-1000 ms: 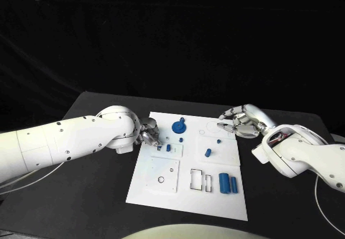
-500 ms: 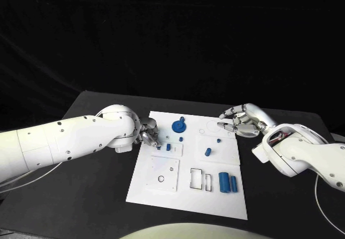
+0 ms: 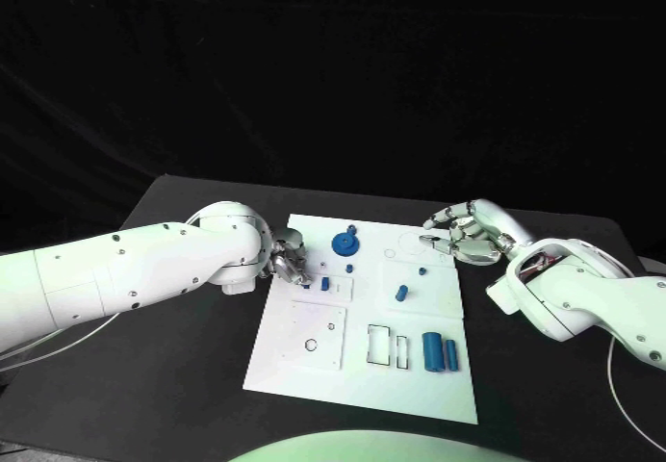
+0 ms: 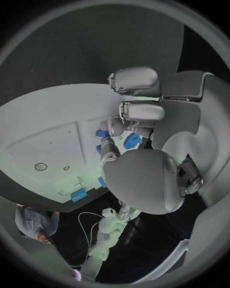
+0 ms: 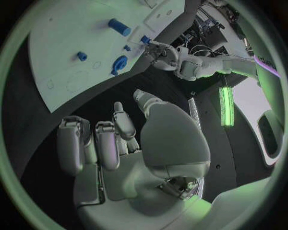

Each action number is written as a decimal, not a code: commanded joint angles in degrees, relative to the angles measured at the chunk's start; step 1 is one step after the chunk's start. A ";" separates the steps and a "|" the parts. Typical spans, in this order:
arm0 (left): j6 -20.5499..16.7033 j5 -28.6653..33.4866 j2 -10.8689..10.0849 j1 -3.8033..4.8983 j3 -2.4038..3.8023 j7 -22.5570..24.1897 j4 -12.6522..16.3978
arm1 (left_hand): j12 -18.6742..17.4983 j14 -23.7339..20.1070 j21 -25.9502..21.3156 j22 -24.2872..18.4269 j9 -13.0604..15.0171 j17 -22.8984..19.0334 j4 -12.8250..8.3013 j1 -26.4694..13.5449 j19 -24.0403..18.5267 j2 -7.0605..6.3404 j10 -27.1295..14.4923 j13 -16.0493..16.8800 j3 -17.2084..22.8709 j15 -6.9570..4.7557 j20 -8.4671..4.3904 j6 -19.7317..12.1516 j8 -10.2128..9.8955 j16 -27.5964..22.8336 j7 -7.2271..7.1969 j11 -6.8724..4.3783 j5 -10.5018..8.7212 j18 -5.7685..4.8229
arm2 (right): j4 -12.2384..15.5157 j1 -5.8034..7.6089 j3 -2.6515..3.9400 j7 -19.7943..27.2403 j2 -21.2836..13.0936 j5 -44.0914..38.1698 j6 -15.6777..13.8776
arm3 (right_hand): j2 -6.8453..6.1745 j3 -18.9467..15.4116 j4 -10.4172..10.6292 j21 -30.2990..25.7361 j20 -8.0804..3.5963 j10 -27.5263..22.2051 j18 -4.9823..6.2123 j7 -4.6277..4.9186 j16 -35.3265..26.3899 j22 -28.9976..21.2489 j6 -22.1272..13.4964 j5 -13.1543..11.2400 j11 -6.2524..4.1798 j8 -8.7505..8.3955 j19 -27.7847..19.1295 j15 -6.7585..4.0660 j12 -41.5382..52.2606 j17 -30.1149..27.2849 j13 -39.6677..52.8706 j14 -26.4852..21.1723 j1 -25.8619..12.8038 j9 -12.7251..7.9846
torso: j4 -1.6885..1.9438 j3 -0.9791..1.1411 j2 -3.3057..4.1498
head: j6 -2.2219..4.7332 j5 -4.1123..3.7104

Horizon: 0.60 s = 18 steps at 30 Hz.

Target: Assemble the parts on the task board

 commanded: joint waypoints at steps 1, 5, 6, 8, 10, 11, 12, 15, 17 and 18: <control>1.37 -0.36 0.31 -0.09 -0.13 -0.28 -0.11 | 0.29 5.06 0.25 0.07 5.34 11.97 -7.04 0.22 0.43 0.46 0.24 -0.05 7.36 -0.44 0.10 1.41 0.40 0.36 -1.37 -0.05 0.13 -0.53 | 0.02 -0.04 0.00 0.15 -0.01 -0.59 0.57 | 0.14 0.00 0.16 -0.36 -0.04 -0.37 0.80 0.09 -0.20 8.82 -0.32 0.28 -0.21 0.30 0.20 -0.11 -0.33 5.47 -0.05 3.72 -0.35 0.05 | -0.05 -0.01 0.03 | -0.05 -0.07; 1.42 0.06 0.43 -0.12 -0.18 -0.30 -0.23 | 0.27 5.06 0.25 0.08 5.36 11.97 -7.06 0.14 0.43 0.48 0.25 -0.10 7.44 -0.46 0.08 1.45 0.48 0.36 -1.40 -0.07 0.15 -0.53 | 0.02 -0.04 0.00 0.15 -0.04 -0.59 0.56 | 0.14 0.00 0.16 -0.36 -0.04 -0.37 0.80 0.09 -0.20 8.82 -0.32 0.28 -0.21 0.30 0.20 -0.11 -0.33 5.47 -0.05 3.72 -0.35 0.05 | -0.05 -0.01 0.04 | -0.10 -0.11; 1.43 0.15 0.45 -0.13 -0.18 -0.31 -0.26 | 0.27 5.06 0.25 0.08 5.36 11.97 -7.06 0.14 0.43 0.48 0.25 -0.10 7.44 -0.46 0.08 1.45 0.48 0.36 -1.40 -0.07 0.15 -0.53 | 0.02 -0.04 0.00 0.15 -0.04 -0.59 0.56 | 0.14 0.00 0.16 -0.36 -0.04 -0.37 0.80 0.09 -0.20 8.82 -0.32 0.28 -0.21 0.30 0.20 -0.11 -0.33 5.47 -0.05 3.72 -0.35 0.05 | -0.04 0.02 0.04 | -0.10 -0.13; 1.47 0.44 0.48 -0.13 -0.19 -0.33 -0.31 | 0.30 5.07 0.25 0.07 5.37 11.98 -7.08 0.12 0.43 0.49 0.28 -0.05 7.47 -0.46 0.07 1.46 0.50 0.37 -1.41 -0.08 0.16 -0.53 | 0.03 -0.04 0.00 0.15 -0.04 -0.59 0.56 | 0.14 0.00 0.16 -0.36 -0.04 -0.37 0.80 0.09 -0.20 8.82 -0.32 0.28 -0.21 0.30 0.20 -0.11 -0.33 5.47 -0.05 3.72 -0.35 0.05 | -0.02 0.04 0.01 | -0.11 -0.14; 1.56 1.37 0.49 -0.14 -0.20 -0.38 -0.38 | 0.33 5.07 0.25 0.07 5.38 11.98 -7.10 0.10 0.43 0.52 0.31 0.00 7.52 -0.48 0.06 1.49 0.54 0.37 -1.42 -0.09 0.18 -0.53 | 0.02 -0.04 0.00 0.15 -0.04 -0.59 0.56 | 0.14 0.00 0.16 -0.36 -0.04 -0.37 0.80 0.09 -0.20 8.82 -0.32 0.28 -0.21 0.30 0.20 -0.11 -0.33 5.47 -0.05 3.72 -0.35 0.05 | -0.03 0.03 0.01 | -0.12 -0.18; 1.64 1.92 0.50 -0.14 -0.20 -0.40 -0.42 | 0.33 5.07 0.28 0.14 5.40 11.97 -7.15 0.05 0.47 0.52 0.33 -0.01 7.58 -0.49 0.05 1.52 0.61 0.36 -1.45 -0.12 0.22 -0.54 | 0.01 -0.04 0.00 0.14 -0.04 -0.59 0.56 | 0.14 0.00 0.16 -0.36 -0.04 -0.37 0.80 0.09 -0.20 8.82 -0.32 0.28 -0.21 0.30 0.20 -0.11 -0.33 5.47 -0.05 3.72 -0.35 0.05 | -0.05 0.01 0.01 | -0.13 -0.20; 1.69 2.24 0.51 -0.14 -0.20 -0.42 -0.45 | 0.33 5.07 0.28 0.14 5.41 11.98 -7.19 0.02 0.47 0.52 0.34 -0.02 7.63 -0.51 0.04 1.53 0.65 0.37 -1.46 -0.13 0.26 -0.54 | 0.01 -0.04 0.00 0.14 -0.05 -0.59 0.55 | 0.14 0.00 0.16 -0.36 -0.04 -0.37 0.80 0.09 -0.20 8.82 -0.32 0.28 -0.21 0.30 0.20 -0.11 -0.33 5.47 -0.05 3.72 -0.35 0.05 | -0.05 0.01 0.01 | -0.13 -0.20; 1.92 2.84 0.57 -0.14 -0.20 -0.48 -0.51 | 0.32 5.07 0.32 0.21 5.46 11.97 -7.41 -0.11 0.52 0.46 0.37 -0.03 7.83 -0.56 -0.01 1.56 0.80 0.36 -1.52 -0.19 0.43 -0.55 | 0.01 -0.04 0.00 0.14 -0.03 -0.59 0.54 | 0.14 0.00 0.16 -0.36 -0.04 -0.37 0.80 0.09 -0.20 8.82 -0.32 0.28 -0.21 0.30 0.20 -0.11 -0.33 5.47 -0.05 3.72 -0.35 0.05 | -0.01 -0.01 0.00 | -0.12 -0.18; 2.12 3.14 0.62 -0.14 -0.20 -0.54 -0.55 | 0.33 5.07 0.32 0.20 5.49 11.97 -7.52 -0.25 0.51 0.40 0.40 -0.01 7.95 -0.59 -0.04 1.60 0.90 0.36 -1.55 -0.22 0.54 -0.55 | 0.01 -0.04 0.00 0.14 -0.02 -0.59 0.54 | 0.14 0.00 0.16 -0.36 -0.04 -0.37 0.80 0.09 -0.20 8.82 -0.32 0.28 -0.21 0.30 0.20 -0.11 -0.33 5.47 -0.05 3.72 -0.35 0.05 | -0.03 0.01 0.00 | -0.12 -0.20; 2.20 3.25 0.64 -0.15 -0.20 -0.57 -0.56 | 0.34 5.07 0.34 0.25 5.51 11.99 -7.56 -0.34 0.54 0.38 0.44 0.01 8.00 -0.60 -0.06 1.64 0.97 0.37 -1.57 -0.23 0.57 -0.56 | 0.02 -0.04 0.00 0.14 -0.02 -0.59 0.54 | 0.14 0.00 0.16 -0.36 -0.04 -0.37 0.80 0.09 -0.20 8.82 -0.32 0.28 -0.21 0.30 0.20 -0.11 -0.33 5.47 -0.05 3.72 -0.35 0.05 | -0.03 0.00 0.00 | -0.14 -0.21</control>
